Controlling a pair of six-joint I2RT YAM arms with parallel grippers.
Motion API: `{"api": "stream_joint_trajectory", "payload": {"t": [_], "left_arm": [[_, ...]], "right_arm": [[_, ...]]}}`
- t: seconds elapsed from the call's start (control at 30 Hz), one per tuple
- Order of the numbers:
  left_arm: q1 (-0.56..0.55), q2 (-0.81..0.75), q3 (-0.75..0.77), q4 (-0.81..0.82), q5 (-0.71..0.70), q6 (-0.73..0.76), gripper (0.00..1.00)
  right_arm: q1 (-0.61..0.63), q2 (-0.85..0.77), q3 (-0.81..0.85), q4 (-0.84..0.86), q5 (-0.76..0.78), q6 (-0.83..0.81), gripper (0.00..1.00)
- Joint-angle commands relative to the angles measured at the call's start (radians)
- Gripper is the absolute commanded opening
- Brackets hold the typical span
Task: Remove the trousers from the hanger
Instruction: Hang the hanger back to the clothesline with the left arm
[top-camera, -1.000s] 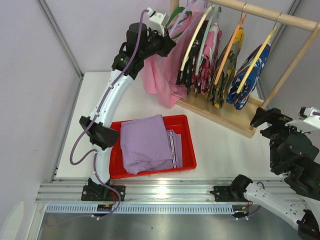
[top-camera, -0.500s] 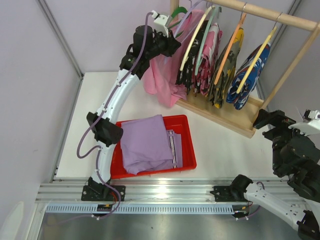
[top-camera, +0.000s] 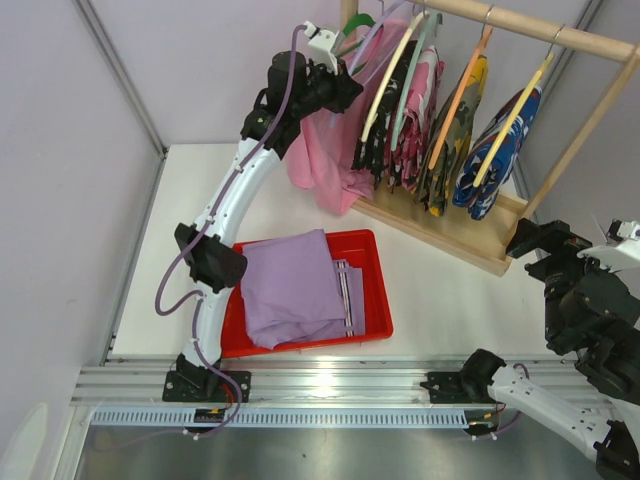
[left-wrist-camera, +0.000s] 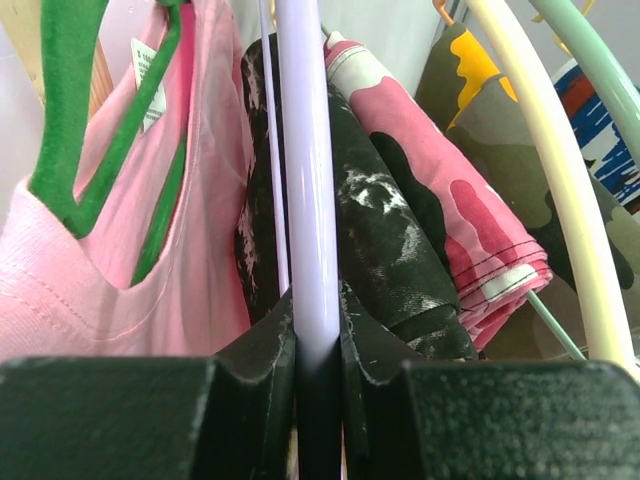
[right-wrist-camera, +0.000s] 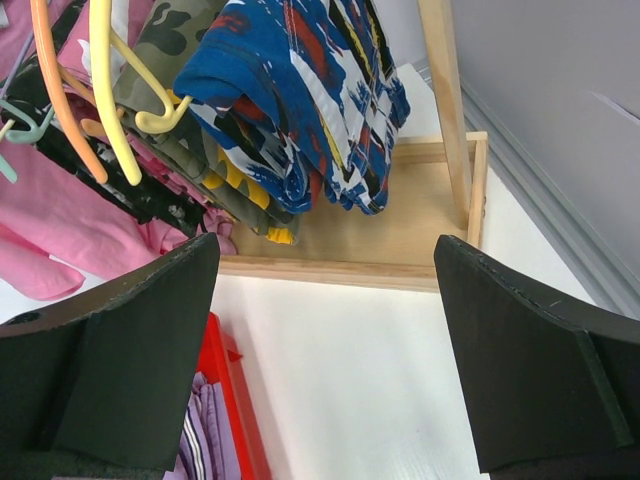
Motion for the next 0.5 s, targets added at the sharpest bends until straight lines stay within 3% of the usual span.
{"api": "stream_joint_trajectory", "payload": {"t": [0.0,0.2,0.23,0.33,0.47], "left_arm": [[0.005,-0.021,0.028,0.08,-0.021,-0.017,0.21],[0.005,-0.069,-0.015,0.091,-0.041,-0.015,0.45],[0.005,-0.08,-0.02,0.089,-0.041,-0.014,0.58],[0.007,-0.097,-0.032,0.077,-0.05,-0.014,0.74],[0.005,-0.158,-0.09,0.079,-0.062,-0.003,0.82]], "right_arm": [[0.004,0.009,0.021,0.005,0.024,0.014,0.95],[0.004,0.008,0.019,0.001,0.016,0.017,0.95],[0.004,0.006,0.019,0.001,0.016,0.017,0.95],[0.006,0.005,0.019,-0.001,0.01,0.017,0.95],[0.007,-0.003,0.021,-0.007,-0.001,0.025,0.95]]}}
